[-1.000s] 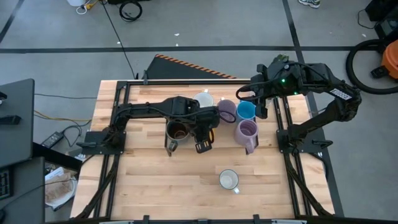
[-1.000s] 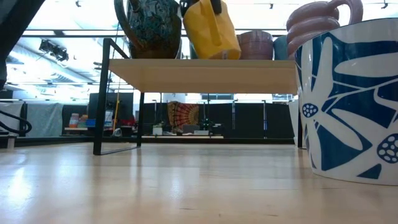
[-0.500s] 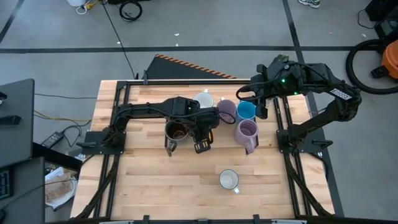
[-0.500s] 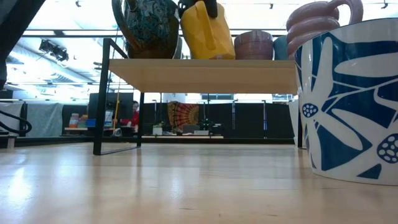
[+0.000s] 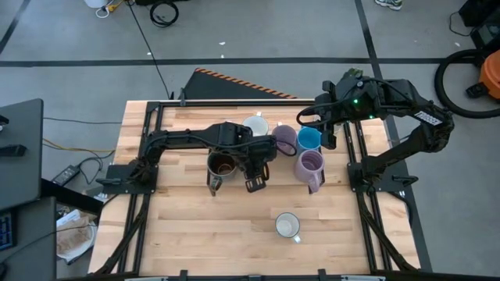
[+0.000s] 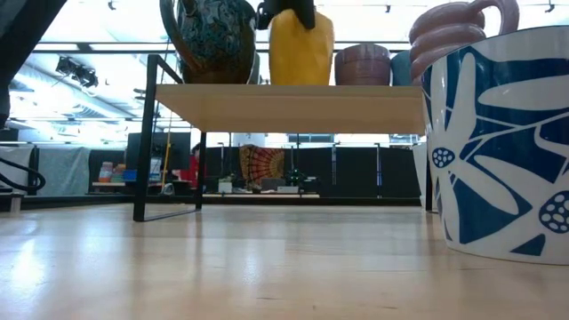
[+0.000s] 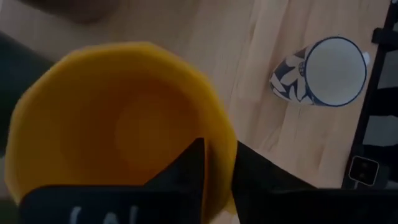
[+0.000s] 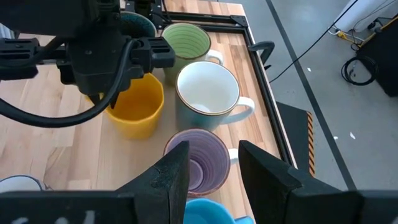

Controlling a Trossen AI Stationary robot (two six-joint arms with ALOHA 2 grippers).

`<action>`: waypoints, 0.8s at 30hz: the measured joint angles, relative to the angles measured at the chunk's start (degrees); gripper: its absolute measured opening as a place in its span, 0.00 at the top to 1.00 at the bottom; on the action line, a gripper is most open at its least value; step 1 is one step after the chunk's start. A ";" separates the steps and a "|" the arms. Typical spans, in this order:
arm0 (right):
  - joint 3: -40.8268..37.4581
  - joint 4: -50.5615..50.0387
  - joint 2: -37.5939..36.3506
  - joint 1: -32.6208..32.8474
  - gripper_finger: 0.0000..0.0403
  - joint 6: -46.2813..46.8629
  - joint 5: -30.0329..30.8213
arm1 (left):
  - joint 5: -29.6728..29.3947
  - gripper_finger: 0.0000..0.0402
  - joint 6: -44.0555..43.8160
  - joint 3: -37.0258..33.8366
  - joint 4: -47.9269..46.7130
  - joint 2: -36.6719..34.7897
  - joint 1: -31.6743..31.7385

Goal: Place coffee mugs
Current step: Put the yellow mug on the shelf, then put the white blue mug on the shelf

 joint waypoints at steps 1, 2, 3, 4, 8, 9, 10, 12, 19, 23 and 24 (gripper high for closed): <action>0.01 0.00 0.00 0.00 0.64 0.00 0.01 | -0.24 0.81 -0.19 -0.02 0.09 0.00 0.00; 0.02 0.00 0.00 0.00 0.64 0.00 0.00 | -0.60 0.79 -0.51 -0.02 0.14 0.00 0.00; 0.02 0.00 0.00 0.00 0.64 0.00 0.02 | -0.72 0.77 -0.93 0.00 0.48 0.00 -0.02; 0.02 0.00 0.00 0.00 0.64 0.00 0.00 | -0.70 0.76 -1.18 -0.02 0.99 0.00 -0.04; 0.02 -0.02 0.00 0.00 0.64 0.00 0.00 | -0.70 0.70 -1.78 0.01 2.63 0.00 -0.04; 0.02 -0.06 0.00 0.00 0.64 0.00 0.01 | -0.69 0.70 -2.30 0.14 2.50 0.00 -0.04; 0.01 -0.15 0.00 0.00 0.64 0.00 0.00 | -0.59 0.69 -2.73 0.52 2.41 0.00 -0.04; 0.02 -0.51 0.00 0.00 0.64 0.00 0.00 | -0.50 0.68 -2.97 1.78 2.54 0.00 0.08; 0.00 -2.01 0.00 1.87 0.64 2.69 -6.09 | -2.06 0.68 -3.97 2.14 5.24 -3.09 -0.36; 0.02 -2.00 0.61 6.03 0.64 5.03 -8.41 | -6.11 0.69 -2.92 2.12 4.78 -4.58 -2.49; 0.02 -2.06 1.07 7.33 0.64 5.77 -8.55 | -6.62 0.69 -2.09 2.05 4.44 -4.61 -3.34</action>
